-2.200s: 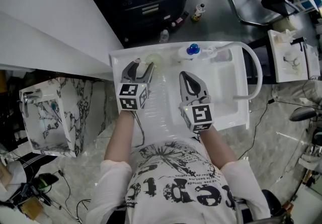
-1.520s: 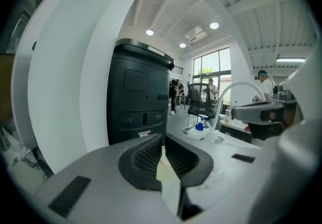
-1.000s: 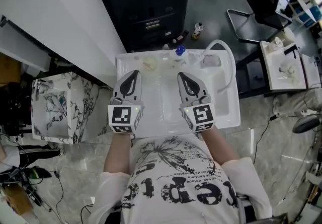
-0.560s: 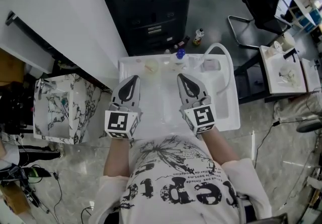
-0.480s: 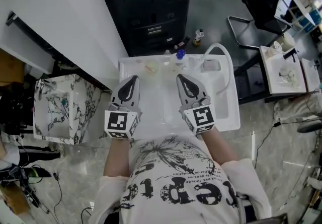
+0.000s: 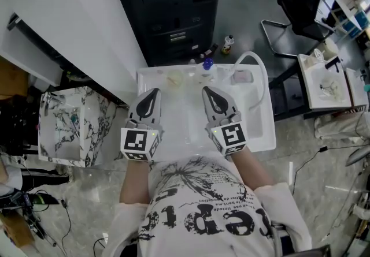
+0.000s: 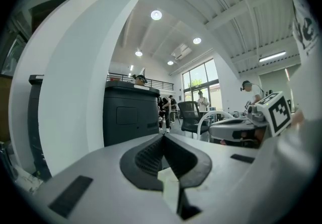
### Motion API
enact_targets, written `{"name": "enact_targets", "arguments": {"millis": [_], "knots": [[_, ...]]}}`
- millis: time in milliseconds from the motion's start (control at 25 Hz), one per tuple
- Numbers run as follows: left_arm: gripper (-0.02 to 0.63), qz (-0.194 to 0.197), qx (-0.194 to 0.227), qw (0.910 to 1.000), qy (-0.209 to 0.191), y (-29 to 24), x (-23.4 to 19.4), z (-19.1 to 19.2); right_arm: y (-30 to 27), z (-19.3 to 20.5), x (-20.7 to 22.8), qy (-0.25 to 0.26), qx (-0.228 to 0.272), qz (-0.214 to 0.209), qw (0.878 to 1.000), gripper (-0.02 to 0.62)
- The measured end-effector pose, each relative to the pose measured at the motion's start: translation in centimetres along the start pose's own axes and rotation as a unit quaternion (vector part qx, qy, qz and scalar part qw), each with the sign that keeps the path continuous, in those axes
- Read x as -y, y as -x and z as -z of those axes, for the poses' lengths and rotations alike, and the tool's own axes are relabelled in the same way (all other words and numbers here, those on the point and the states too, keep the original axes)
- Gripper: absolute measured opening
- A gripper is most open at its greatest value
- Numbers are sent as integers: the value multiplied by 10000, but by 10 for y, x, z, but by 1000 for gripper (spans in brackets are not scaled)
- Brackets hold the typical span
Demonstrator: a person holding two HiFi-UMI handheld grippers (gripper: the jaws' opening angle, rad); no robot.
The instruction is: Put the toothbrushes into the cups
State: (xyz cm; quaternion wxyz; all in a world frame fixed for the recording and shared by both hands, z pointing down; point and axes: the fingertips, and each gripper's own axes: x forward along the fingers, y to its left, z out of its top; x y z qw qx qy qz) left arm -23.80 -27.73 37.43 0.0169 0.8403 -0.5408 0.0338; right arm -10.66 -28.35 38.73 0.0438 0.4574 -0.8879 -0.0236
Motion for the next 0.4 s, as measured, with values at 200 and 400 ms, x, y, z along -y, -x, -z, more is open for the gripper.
{"name": "enact_targets", "arguments": {"millis": [200, 400], "knots": [[11, 113, -3, 9999, 6, 2, 4, 1, 1, 2, -2, 27, -33, -1, 10000, -9], [12, 125, -4, 9999, 21, 3, 6, 2, 2, 4, -3, 28, -58, 4, 10000, -9]]}}
